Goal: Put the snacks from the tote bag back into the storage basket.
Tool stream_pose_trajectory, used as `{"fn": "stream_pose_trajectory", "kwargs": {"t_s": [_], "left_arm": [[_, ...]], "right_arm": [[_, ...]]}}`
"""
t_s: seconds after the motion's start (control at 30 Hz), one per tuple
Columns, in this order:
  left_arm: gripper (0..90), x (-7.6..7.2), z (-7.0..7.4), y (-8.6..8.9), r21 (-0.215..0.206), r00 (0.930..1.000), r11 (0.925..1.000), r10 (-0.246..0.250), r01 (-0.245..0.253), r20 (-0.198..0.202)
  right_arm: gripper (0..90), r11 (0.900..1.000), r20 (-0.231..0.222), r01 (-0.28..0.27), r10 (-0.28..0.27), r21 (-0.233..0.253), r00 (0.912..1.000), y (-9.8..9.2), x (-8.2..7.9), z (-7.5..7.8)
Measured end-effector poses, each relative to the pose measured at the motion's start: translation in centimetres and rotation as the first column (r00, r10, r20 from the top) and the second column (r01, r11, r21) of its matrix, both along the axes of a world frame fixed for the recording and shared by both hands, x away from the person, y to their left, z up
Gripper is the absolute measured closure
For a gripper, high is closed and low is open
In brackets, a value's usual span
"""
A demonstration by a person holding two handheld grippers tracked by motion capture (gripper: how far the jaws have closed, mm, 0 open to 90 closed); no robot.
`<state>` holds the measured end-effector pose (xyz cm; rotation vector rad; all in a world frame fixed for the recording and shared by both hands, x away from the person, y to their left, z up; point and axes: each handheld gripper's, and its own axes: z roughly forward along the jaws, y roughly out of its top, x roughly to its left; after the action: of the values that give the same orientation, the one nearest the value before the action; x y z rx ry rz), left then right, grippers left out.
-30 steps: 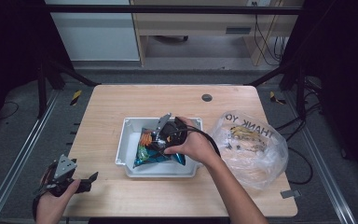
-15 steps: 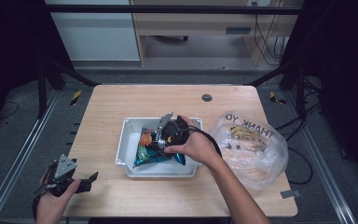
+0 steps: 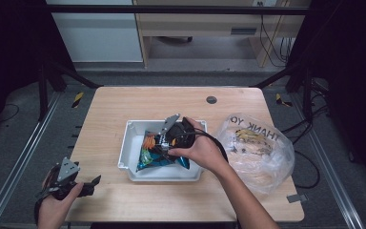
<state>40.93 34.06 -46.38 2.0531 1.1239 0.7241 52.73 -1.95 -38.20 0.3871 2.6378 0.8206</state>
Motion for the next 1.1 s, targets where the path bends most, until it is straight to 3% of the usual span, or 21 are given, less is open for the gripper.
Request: {"fn": "stream_pose_trajectory", "kwargs": {"t_s": [0.23, 0.7, 1.0, 1.1], "left_arm": [[4.6, 0.1, -0.1, 0.1, 0.002, 1.0000, 1.0000, 0.005, -0.005, -0.004], [4.5, -0.4, 0.0, 0.2, -0.001, 1.0000, 1.0000, 0.001, -0.001, 0.000], [4.5, -0.4, -0.1, 0.1, 0.000, 1.0000, 1.0000, 0.000, 0.000, -0.005], [4.5, -0.3, -0.1, 0.1, 0.002, 1.0000, 1.0000, 0.000, 0.000, -0.009]], "right_arm": [[9.4, 0.999, -0.002, 0.010, -0.010, 0.040, 0.9999, -0.5, -0.4, 0.8], [9.2, 0.994, 0.058, 0.034, -0.040, 0.102, 0.9975, -0.7, -2.5, 2.6], [8.2, 0.977, 0.067, 0.109, -0.123, 0.185, 0.9901, -1.6, -3.9, 4.3], [7.8, 0.974, 0.070, 0.120, -0.136, 0.190, 0.9883, -2.0, -4.2, 4.5]]}}
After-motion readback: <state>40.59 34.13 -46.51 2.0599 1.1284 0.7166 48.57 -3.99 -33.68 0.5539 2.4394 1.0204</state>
